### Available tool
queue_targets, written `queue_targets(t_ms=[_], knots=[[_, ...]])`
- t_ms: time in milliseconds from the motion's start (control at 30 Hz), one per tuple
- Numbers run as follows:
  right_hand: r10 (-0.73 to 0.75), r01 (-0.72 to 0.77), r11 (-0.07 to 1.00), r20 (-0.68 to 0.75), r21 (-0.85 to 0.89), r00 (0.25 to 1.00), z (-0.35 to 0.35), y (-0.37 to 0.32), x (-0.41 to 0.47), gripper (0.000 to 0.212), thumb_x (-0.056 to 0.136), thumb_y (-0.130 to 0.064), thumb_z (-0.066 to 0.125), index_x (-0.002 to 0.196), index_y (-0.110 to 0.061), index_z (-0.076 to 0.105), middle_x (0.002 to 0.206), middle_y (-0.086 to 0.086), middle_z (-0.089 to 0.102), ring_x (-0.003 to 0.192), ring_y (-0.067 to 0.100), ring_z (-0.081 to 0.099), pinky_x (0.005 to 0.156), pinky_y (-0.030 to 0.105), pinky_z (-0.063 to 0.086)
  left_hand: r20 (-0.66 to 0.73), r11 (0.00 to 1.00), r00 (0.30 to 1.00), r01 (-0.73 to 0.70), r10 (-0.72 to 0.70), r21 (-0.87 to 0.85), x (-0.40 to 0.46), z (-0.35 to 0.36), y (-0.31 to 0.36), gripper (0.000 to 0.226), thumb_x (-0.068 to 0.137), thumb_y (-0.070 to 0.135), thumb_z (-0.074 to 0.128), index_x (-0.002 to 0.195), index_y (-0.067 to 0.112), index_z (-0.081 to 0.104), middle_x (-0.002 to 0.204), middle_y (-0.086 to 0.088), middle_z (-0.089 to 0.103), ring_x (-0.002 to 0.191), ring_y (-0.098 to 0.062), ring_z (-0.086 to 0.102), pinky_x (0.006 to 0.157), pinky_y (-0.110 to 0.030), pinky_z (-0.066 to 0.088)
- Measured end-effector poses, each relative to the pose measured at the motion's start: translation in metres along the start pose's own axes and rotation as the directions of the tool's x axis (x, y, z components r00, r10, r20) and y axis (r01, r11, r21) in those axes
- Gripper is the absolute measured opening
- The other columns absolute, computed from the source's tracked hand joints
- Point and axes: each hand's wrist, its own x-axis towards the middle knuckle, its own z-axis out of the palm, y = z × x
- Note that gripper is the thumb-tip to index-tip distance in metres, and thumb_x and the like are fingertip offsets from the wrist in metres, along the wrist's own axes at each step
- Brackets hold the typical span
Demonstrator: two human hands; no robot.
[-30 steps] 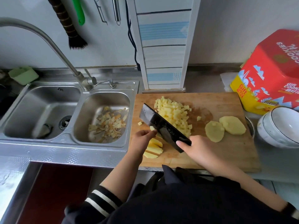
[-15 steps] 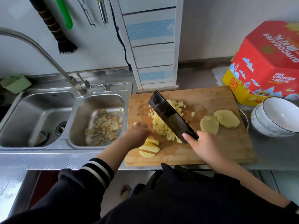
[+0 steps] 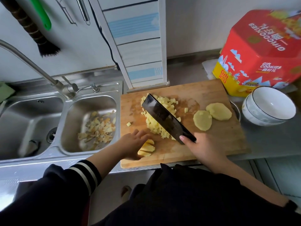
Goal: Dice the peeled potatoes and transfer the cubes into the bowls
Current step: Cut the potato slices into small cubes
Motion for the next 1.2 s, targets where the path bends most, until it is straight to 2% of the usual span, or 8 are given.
queue_targets(t_ms=[133, 400, 567, 633, 700, 933, 1067, 1200], knots=[[0.009, -0.009, 1.0, 0.016, -0.01, 1.0, 0.001, -0.001, 0.001, 0.042, 0.092, -0.055, 0.05, 0.082, -0.015, 0.063, 0.059, 0.001, 0.056, 0.058, 0.022, 0.059, 0.053, 0.035, 0.042, 0.0, 0.998, 0.999, 0.053, -0.053, 0.017, -0.004, 0.004, 0.005, 0.078, 0.085, 0.051, 0.061, 0.147, 0.019, 0.026, 0.145, -0.005, 0.032, 0.122, -0.023, 0.039, 0.083, -0.032, 0.053], [-0.038, 0.039, 0.998, 0.019, -0.049, 0.999, 0.006, -0.007, 0.009, 0.041, 0.092, -0.053, 0.053, 0.068, -0.02, 0.055, 0.052, -0.005, 0.048, 0.051, 0.018, 0.053, 0.05, 0.034, 0.037, 0.027, 0.883, 0.921, 0.38, -0.388, -0.276, -0.006, 0.01, 0.033, 0.068, 0.085, 0.048, 0.063, 0.135, 0.011, 0.035, 0.133, -0.008, 0.038, 0.116, -0.028, 0.043, 0.088, -0.037, 0.051], [-0.051, 0.057, 0.991, 0.047, -0.121, 0.998, 0.006, -0.024, 0.017, 0.04, 0.093, -0.054, 0.051, 0.07, -0.022, 0.055, 0.057, -0.005, 0.053, 0.058, 0.019, 0.057, 0.05, 0.031, 0.037, 0.156, 0.582, 0.734, 0.633, -0.661, -0.51, 0.002, 0.007, 0.059, 0.071, 0.087, 0.042, 0.061, 0.139, 0.004, 0.032, 0.132, -0.013, 0.039, 0.118, -0.035, 0.045, 0.093, -0.038, 0.044], [-0.076, 0.085, 0.967, 0.047, -0.24, 0.996, 0.004, -0.035, 0.02, 0.042, 0.094, -0.057, 0.047, 0.071, -0.022, 0.055, 0.06, -0.005, 0.055, 0.059, 0.016, 0.056, 0.049, 0.029, 0.035, 0.209, 0.44, 0.662, 0.668, -0.72, -0.6, 0.009, 0.005, 0.067, 0.069, 0.089, 0.04, 0.057, 0.139, 0.002, 0.031, 0.133, -0.015, 0.04, 0.119, -0.037, 0.044, 0.096, -0.039, 0.041], [-0.104, 0.115, 0.937, 0.05, -0.329, 0.993, 0.006, -0.046, 0.023, 0.044, 0.095, -0.057, 0.043, 0.067, -0.023, 0.049, 0.062, -0.005, 0.055, 0.059, 0.016, 0.055, 0.048, 0.028, 0.036, 0.196, 0.387, 0.622, 0.671, -0.758, -0.633, 0.011, 0.007, 0.074, 0.066, 0.09, 0.038, 0.055, 0.138, 0.0, 0.032, 0.132, -0.015, 0.04, 0.119, -0.037, 0.043, 0.096, -0.038, 0.04], [-0.119, 0.159, 0.869, 0.114, -0.468, 0.986, 0.021, -0.052, 0.03, 0.043, 0.099, -0.053, 0.039, 0.068, -0.023, 0.045, 0.064, -0.007, 0.053, 0.057, 0.014, 0.05, 0.048, 0.028, 0.032, 0.047, 0.463, 0.639, 0.603, -0.768, -0.649, 0.004, 0.02, 0.07, 0.078, 0.092, 0.059, 0.05, 0.145, 0.008, 0.026, 0.137, -0.008, 0.04, 0.127, -0.028, 0.041, 0.101, -0.037, 0.038], [-0.086, 0.131, 0.878, 0.118, -0.46, 0.989, 0.025, -0.044, 0.028, 0.043, 0.098, -0.054, 0.039, 0.073, -0.022, 0.051, 0.066, -0.006, 0.056, 0.061, 0.017, 0.056, 0.048, 0.028, 0.033, -0.016, 0.514, 0.671, 0.553, -0.741, -0.656, 0.004, 0.026, 0.07, 0.064, 0.102, 0.049, 0.034, 0.151, 0.01, 0.022, 0.145, -0.009, 0.035, 0.13, -0.028, 0.035, 0.104, -0.036, 0.033], [-0.062, 0.105, 0.893, 0.111, -0.439, 0.992, 0.025, -0.039, 0.026, 0.042, 0.097, -0.055, 0.039, 0.082, -0.021, 0.058, 0.068, -0.006, 0.058, 0.064, 0.017, 0.059, 0.049, 0.028, 0.035, -0.058, 0.579, 0.711, 0.52, -0.701, -0.629, 0.005, 0.029, 0.059, 0.067, 0.102, 0.052, 0.025, 0.155, 0.013, 0.014, 0.147, -0.009, 0.033, 0.132, -0.027, 0.033, 0.106, -0.036, 0.031]])
